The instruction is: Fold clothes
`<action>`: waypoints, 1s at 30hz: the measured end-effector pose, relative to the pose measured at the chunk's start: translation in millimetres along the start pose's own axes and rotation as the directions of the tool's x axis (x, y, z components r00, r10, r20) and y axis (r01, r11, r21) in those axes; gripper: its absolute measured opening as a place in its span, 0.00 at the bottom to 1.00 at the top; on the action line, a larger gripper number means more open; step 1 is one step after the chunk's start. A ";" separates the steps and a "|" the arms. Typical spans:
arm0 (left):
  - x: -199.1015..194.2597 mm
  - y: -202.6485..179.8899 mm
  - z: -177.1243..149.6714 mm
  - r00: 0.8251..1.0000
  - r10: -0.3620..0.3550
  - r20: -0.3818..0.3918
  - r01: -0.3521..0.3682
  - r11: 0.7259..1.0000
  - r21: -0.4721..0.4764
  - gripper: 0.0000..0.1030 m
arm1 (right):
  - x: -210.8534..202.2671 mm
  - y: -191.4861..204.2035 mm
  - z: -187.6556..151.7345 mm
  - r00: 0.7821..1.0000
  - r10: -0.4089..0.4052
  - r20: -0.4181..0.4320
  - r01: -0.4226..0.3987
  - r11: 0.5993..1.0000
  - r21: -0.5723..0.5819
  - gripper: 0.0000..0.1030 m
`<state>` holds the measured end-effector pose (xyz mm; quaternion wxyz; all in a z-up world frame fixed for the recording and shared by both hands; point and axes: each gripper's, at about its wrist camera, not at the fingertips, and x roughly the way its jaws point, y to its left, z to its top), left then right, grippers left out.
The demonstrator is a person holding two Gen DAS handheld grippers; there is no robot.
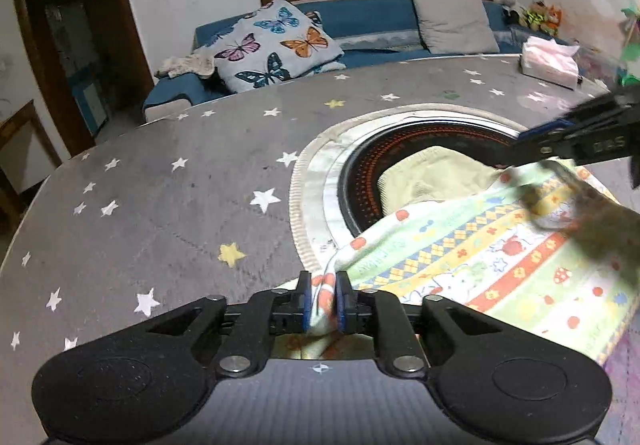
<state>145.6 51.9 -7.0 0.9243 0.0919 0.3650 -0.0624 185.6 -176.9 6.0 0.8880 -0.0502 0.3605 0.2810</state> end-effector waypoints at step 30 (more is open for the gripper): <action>-34.1 -4.4 18.8 0.998 0.012 0.061 -0.003 0.991 -0.136 0.39 | -22.7 7.3 -21.9 0.998 0.054 0.010 -0.055 0.996 0.077 0.23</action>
